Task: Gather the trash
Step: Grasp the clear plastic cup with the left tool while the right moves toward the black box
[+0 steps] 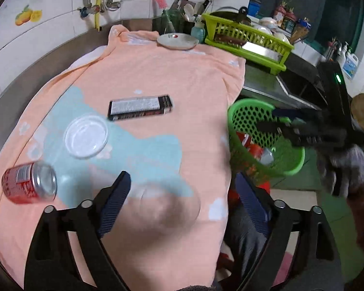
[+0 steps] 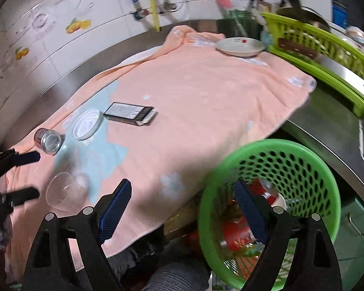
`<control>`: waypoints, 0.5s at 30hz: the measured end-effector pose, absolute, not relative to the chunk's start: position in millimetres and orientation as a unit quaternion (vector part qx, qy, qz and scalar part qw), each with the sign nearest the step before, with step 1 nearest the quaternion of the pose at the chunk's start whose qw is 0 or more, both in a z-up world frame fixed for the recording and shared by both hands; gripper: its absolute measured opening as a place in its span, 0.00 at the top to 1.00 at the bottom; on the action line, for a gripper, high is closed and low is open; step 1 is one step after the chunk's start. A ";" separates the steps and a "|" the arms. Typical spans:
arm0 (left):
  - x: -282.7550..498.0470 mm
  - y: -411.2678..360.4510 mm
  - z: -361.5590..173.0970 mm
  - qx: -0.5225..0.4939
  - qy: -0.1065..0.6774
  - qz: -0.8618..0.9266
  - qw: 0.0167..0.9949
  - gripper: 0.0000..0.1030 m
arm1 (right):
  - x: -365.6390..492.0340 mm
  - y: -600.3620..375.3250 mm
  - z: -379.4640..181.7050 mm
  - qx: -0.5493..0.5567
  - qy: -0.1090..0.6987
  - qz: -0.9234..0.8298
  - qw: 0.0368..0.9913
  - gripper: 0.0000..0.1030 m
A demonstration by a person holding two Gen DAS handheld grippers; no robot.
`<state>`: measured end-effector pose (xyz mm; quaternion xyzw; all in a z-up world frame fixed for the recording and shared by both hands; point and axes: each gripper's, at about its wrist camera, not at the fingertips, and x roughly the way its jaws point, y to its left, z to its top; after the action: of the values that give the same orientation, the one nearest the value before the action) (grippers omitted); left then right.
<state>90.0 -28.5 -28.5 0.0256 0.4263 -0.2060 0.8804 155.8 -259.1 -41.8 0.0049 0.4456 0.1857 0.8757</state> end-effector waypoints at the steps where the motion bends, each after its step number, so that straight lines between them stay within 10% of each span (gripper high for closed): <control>1: 85.5 -27.4 -31.7 0.028 0.427 -0.209 0.879 0.13 | 157.5 -254.7 -42.0 -0.001 0.446 0.189 0.875 0.19; 15: 87.9 -27.3 -76.8 0.042 0.450 -0.217 0.865 0.18 | 184.0 -206.7 -47.3 -0.067 0.449 0.232 0.860 0.18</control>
<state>87.9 -27.3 -76.8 0.0416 0.4505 -0.2169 0.8650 184.0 -206.7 -47.4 -0.0666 0.4488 0.2323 0.8603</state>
